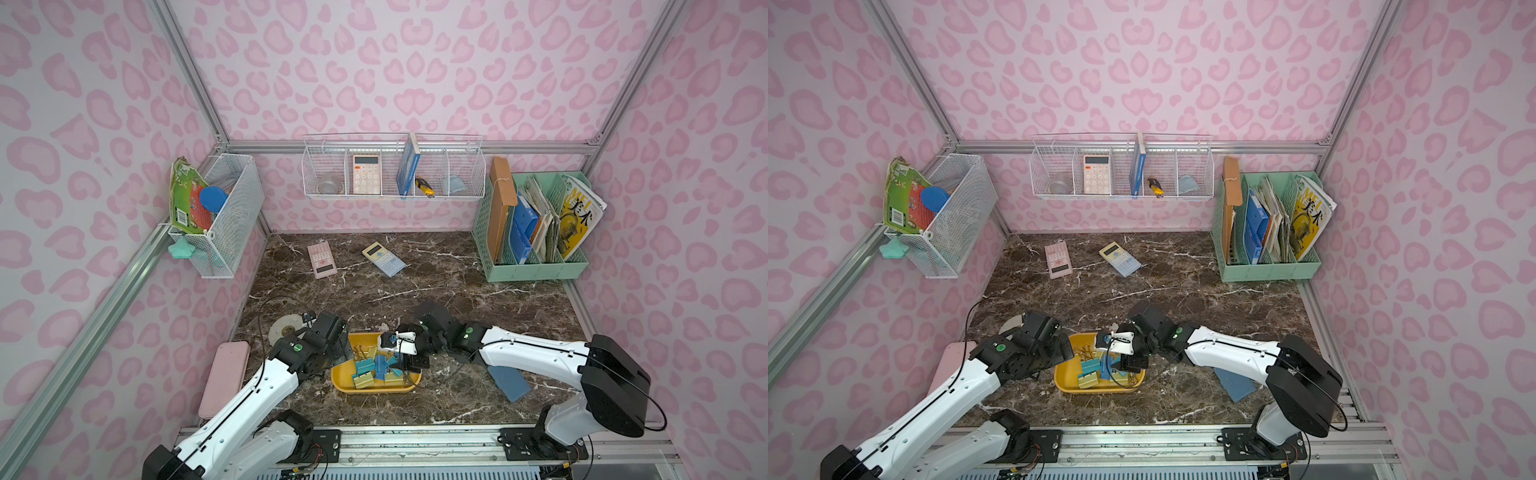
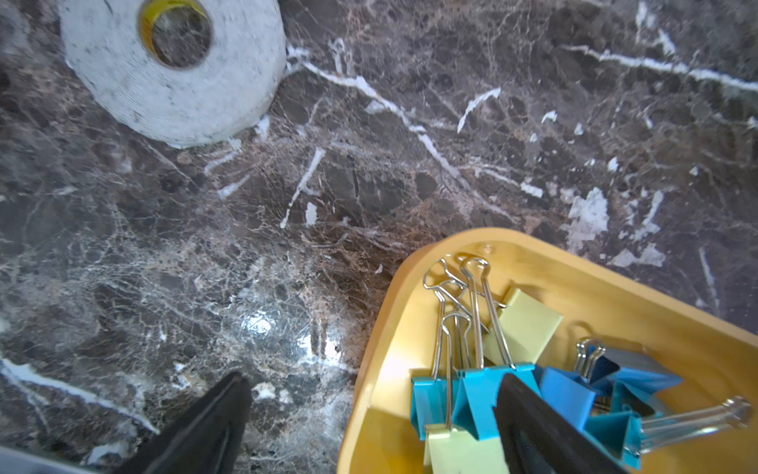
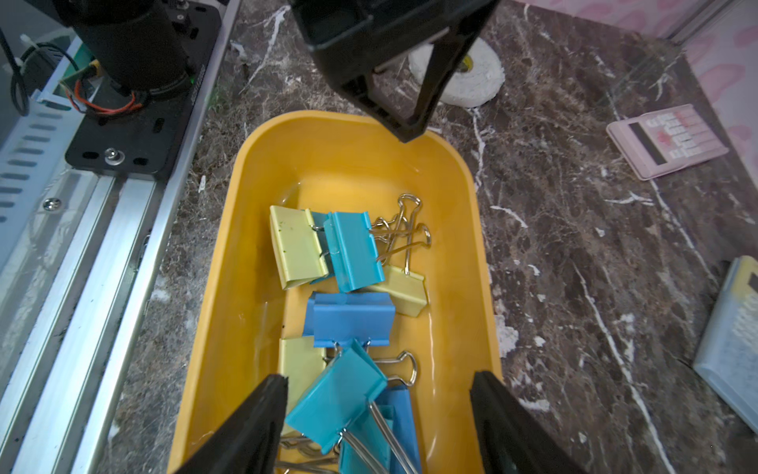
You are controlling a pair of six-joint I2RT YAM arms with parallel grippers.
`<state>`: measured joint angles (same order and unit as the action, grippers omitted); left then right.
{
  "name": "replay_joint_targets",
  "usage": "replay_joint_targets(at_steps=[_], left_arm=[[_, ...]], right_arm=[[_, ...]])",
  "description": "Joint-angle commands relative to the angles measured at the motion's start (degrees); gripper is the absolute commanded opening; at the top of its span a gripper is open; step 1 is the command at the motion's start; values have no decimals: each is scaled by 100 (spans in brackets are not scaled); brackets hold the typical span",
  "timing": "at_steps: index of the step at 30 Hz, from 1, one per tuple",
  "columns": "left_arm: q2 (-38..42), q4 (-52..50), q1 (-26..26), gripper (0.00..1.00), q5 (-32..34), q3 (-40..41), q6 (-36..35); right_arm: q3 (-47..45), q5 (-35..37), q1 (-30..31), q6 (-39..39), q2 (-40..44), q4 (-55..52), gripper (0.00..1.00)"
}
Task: Put the binder clips in the storage box
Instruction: Place the binder clip in the storage box, then reset both arms
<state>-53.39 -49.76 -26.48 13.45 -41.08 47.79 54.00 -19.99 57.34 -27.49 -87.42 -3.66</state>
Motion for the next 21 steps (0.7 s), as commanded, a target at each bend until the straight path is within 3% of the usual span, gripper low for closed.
replay_joint_targets(at_steps=[1, 3, 4, 8, 13, 17, 21], left_arm=[[96, -73, 151, 98, 247, -204, -156], [185, -49, 316, 99, 353, -383, -281], [227, 28, 423, 99, 447, -475, -351], [318, 604, 955, 99, 786, -709, -691], [-204, 1020, 1845, 99, 1110, -1132, -1180], [-472, 1946, 2549, 99, 1654, -1074, -1366], [-786, 3764, 2729, 99, 2228, -660, -2702]], right_arm=[[-47, -14, -126, 156, 202, 425, 78], [-199, 146, -295, 303, 453, 714, 84], [-332, 323, -425, 459, 614, 951, 100], [-700, 1012, -1005, 912, 1216, 1502, 100], [-1091, 1778, -1905, 1460, 1910, 1830, 100], [-1639, 2768, -2772, 2252, 2406, 2485, 100], [-2312, 3521, -3598, 2687, 2724, 2994, 100]])
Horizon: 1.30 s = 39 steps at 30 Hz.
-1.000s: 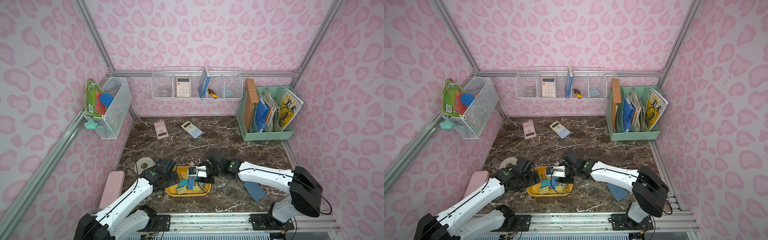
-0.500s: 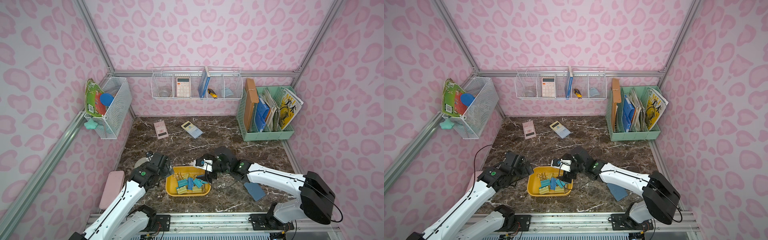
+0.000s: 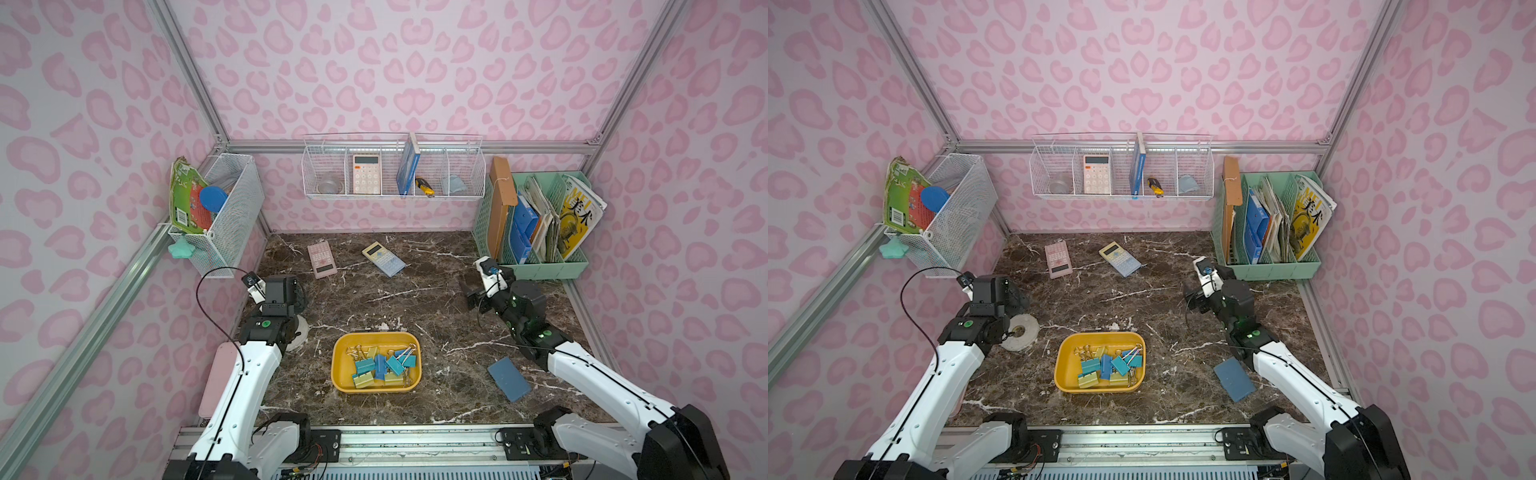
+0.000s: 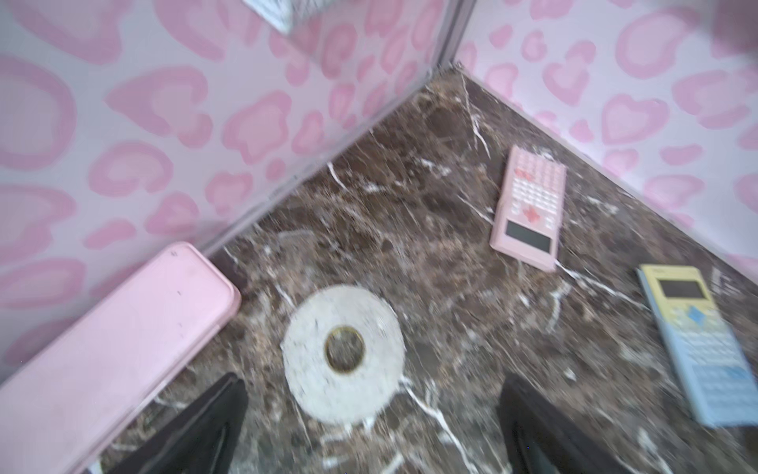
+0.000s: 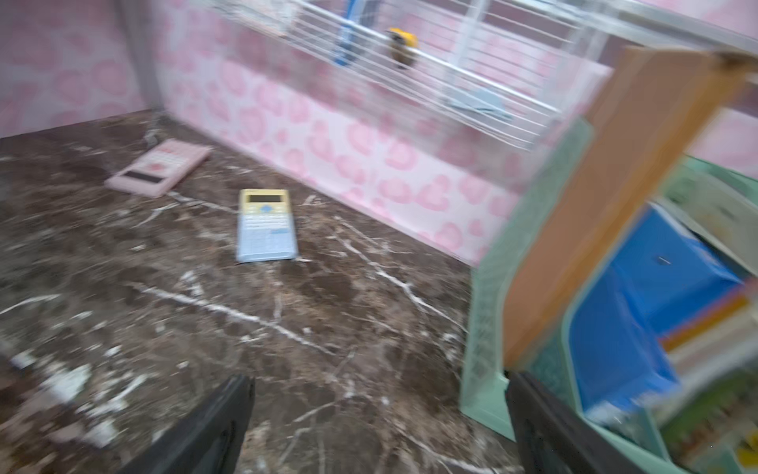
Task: Put the binder clips in the storage box
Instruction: Reset both arms
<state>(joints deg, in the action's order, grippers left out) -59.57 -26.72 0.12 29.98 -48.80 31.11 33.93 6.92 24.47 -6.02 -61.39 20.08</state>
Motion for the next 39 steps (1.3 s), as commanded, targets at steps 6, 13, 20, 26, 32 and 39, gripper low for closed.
replay_joint_targets(at_steps=[6, 13, 20, 26, 32, 39], left_arm=[[-605, 2684, 289, 99, -32, 809, -2109], [-1484, 4615, 288, 99, -625, 1590, -2005], [-2366, 6386, 294, 99, -826, 2221, -2147], [-2899, 7657, 244, 99, -1175, 2622, -2451], [-2957, 7357, 364, 99, -1449, 2430, -2424], [-2937, 7357, 375, 99, -1468, 2436, -2421]], right_arm=[[-1607, 1019, -1474, 1038, 361, 2075, 100], [-2319, 1079, -1691, 556, -147, 3381, 100], [-3021, 812, -1888, 400, -910, 5151, 100], [-3040, 489, -2034, 603, -1958, 6401, 100], [-2464, 962, -2000, 795, -2600, 5840, 100], [-2286, 1022, -2130, 950, -2788, 5846, 99]])
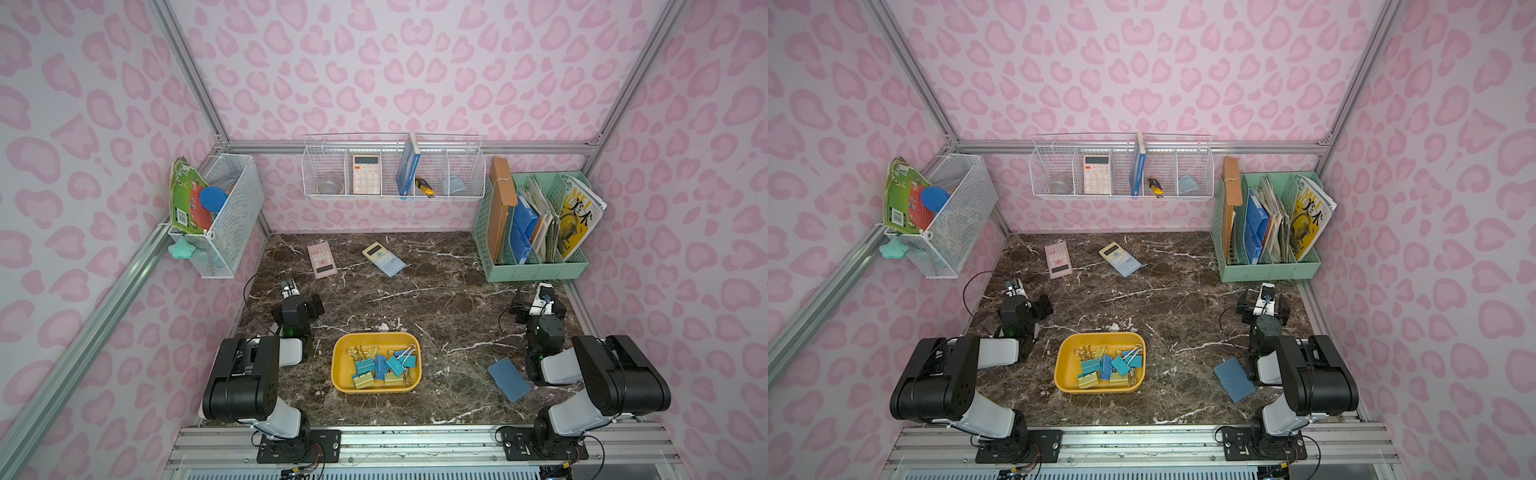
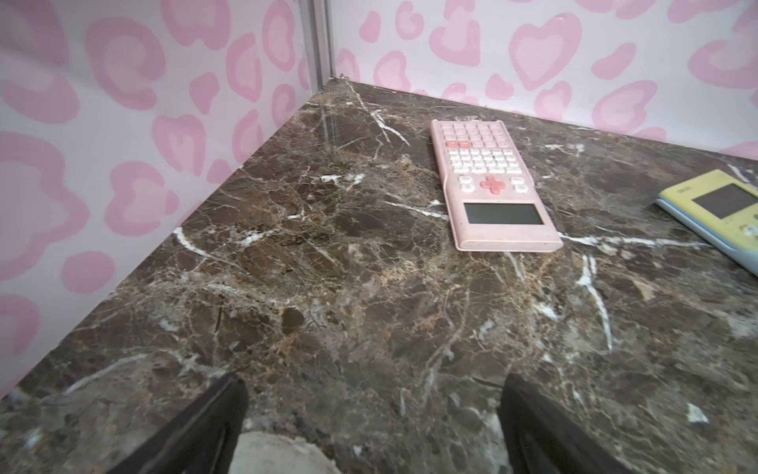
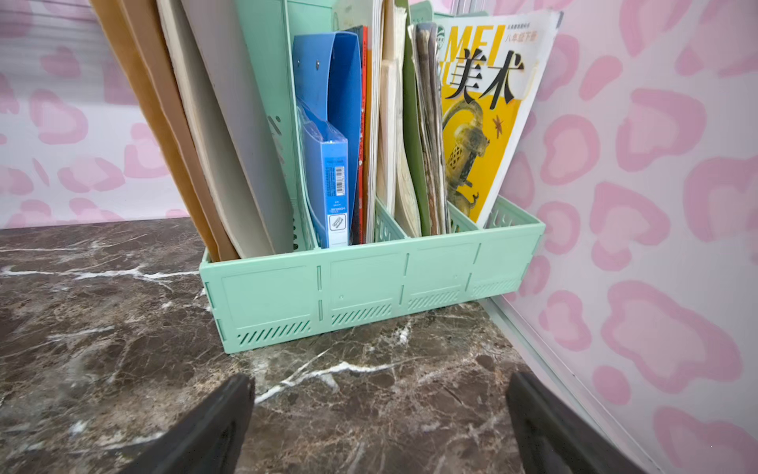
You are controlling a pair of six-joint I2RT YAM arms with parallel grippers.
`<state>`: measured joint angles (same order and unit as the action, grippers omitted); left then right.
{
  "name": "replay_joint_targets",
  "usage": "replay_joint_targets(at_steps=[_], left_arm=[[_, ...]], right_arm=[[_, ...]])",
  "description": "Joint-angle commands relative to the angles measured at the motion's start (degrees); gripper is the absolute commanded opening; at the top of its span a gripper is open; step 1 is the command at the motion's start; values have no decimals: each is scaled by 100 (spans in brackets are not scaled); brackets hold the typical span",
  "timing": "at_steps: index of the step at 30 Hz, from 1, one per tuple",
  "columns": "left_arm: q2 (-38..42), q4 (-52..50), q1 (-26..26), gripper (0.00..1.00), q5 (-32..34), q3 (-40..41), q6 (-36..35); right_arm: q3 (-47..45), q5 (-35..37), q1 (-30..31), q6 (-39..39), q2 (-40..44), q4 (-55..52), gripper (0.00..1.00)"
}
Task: Put the binder clips in the storage box
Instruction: Reset both arms
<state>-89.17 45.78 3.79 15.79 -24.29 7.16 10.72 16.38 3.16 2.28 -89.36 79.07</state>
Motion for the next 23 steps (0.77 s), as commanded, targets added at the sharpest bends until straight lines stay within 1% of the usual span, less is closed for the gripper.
replay_joint_targets(at_steps=[1, 4, 23], left_arm=[[20, 107, 8, 99, -45, -14, -25], [18, 115, 10, 99, -49, -6, -23], [21, 115, 3, 99, -50, -5, -21]], right_arm=[[6, 84, 1, 119, -6, 8, 100], [-23, 84, 1, 94, -48, 161, 100], [-24, 84, 1, 96, -53, 144, 100]])
